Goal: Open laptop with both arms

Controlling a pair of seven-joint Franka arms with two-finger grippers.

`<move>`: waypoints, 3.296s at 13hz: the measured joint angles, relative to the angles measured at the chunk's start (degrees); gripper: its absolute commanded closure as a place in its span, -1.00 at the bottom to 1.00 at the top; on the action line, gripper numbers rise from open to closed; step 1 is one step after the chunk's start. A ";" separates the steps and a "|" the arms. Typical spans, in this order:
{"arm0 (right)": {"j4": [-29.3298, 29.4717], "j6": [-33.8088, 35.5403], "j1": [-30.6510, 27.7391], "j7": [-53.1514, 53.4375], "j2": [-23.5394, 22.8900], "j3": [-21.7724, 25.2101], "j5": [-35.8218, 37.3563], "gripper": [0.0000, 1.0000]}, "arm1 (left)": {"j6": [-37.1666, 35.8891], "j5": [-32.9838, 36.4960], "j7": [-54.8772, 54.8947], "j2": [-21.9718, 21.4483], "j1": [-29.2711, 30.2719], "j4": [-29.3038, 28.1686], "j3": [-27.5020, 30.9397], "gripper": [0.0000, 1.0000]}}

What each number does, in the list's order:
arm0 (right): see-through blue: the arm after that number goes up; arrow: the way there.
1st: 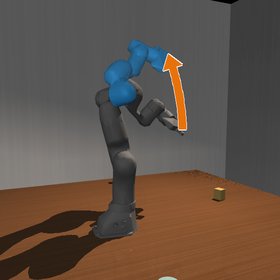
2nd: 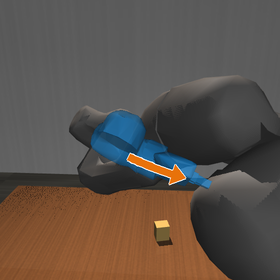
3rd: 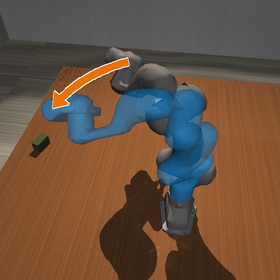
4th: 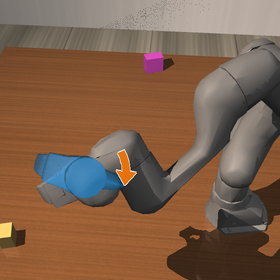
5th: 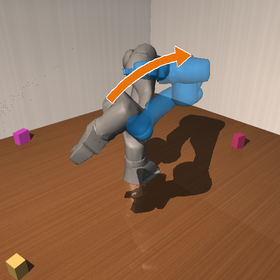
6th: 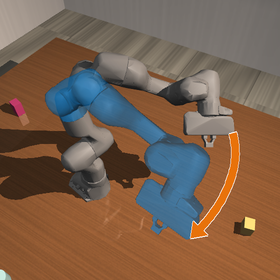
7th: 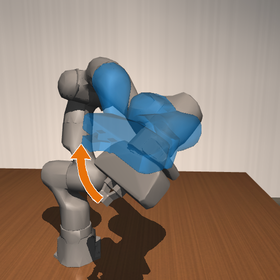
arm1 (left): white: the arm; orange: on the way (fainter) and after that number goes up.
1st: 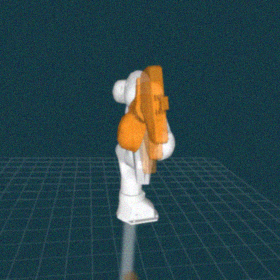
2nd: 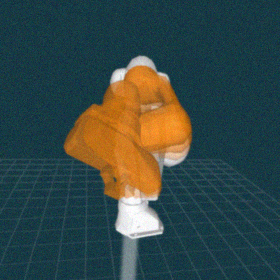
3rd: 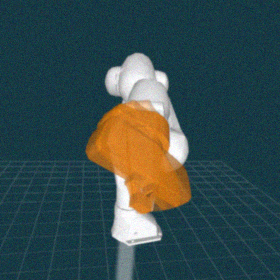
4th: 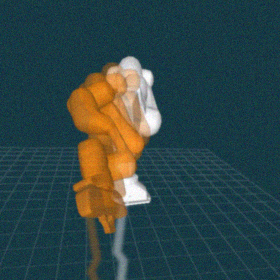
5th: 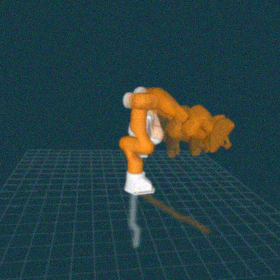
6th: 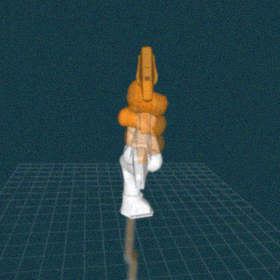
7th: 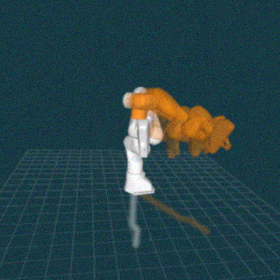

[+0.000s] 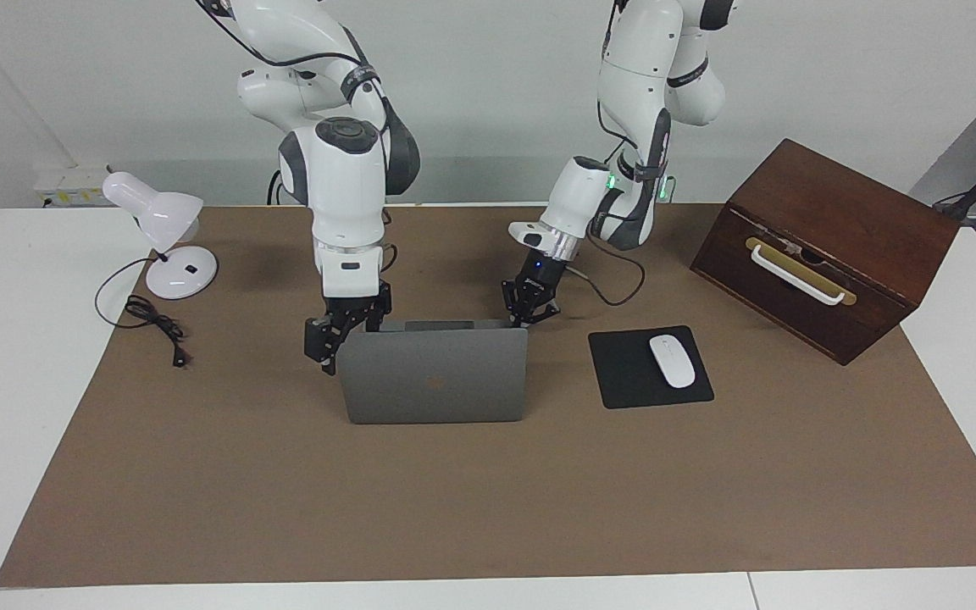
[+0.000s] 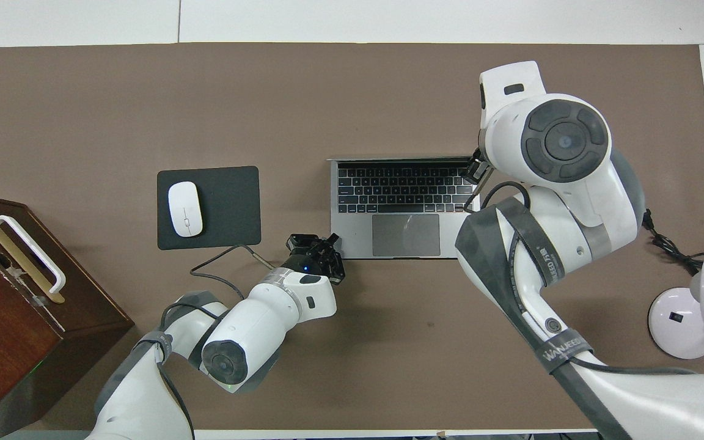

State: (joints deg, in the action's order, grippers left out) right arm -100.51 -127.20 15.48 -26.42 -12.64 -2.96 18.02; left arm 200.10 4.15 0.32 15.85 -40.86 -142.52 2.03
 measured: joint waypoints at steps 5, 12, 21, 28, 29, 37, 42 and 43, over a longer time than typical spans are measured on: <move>4.69 0.07 -2.85 -1.34 -2.97 0.03 0.00 -1.00 | 0.00 0.01 0.10 0.00 0.00 0.00 0.00 1.00; 9.54 0.00 -5.16 -2.44 -6.90 0.04 0.00 -1.00 | 0.00 0.03 0.39 0.00 0.00 0.00 0.00 1.00; 14.09 4.80 -5.22 -2.76 -9.39 -0.34 -4.29 -1.00 | 0.02 0.04 0.52 0.01 0.00 0.00 0.00 1.00; 15.07 20.62 -5.06 -2.76 -1.28 -0.60 -9.03 -1.00 | 0.10 0.04 -1.43 0.01 0.00 0.04 -0.05 1.00; 15.05 22.48 -5.06 -2.76 -0.35 -0.60 -9.72 -1.00 | 0.13 0.04 -3.07 -0.01 -0.03 0.13 -0.23 1.00; 12.44 39.10 -5.38 9.97 8.42 -0.19 -13.04 -1.00 | -18.62 0.04 -15.05 -10.39 -0.07 2.95 -0.46 1.00; 9.39 44.38 -6.05 20.35 12.56 0.04 -15.28 -1.00 | -47.46 0.04 -15.68 -17.35 -0.12 13.23 -0.53 0.41; 8.43 44.00 -6.93 20.35 12.67 0.13 -15.88 -1.00 | -51.96 0.04 -15.75 -17.79 -0.13 15.64 -0.55 -0.99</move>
State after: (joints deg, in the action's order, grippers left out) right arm -92.08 -83.19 8.56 -6.07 0.04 -2.82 2.15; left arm 148.14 4.19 -15.43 -1.93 -40.99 -126.88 1.49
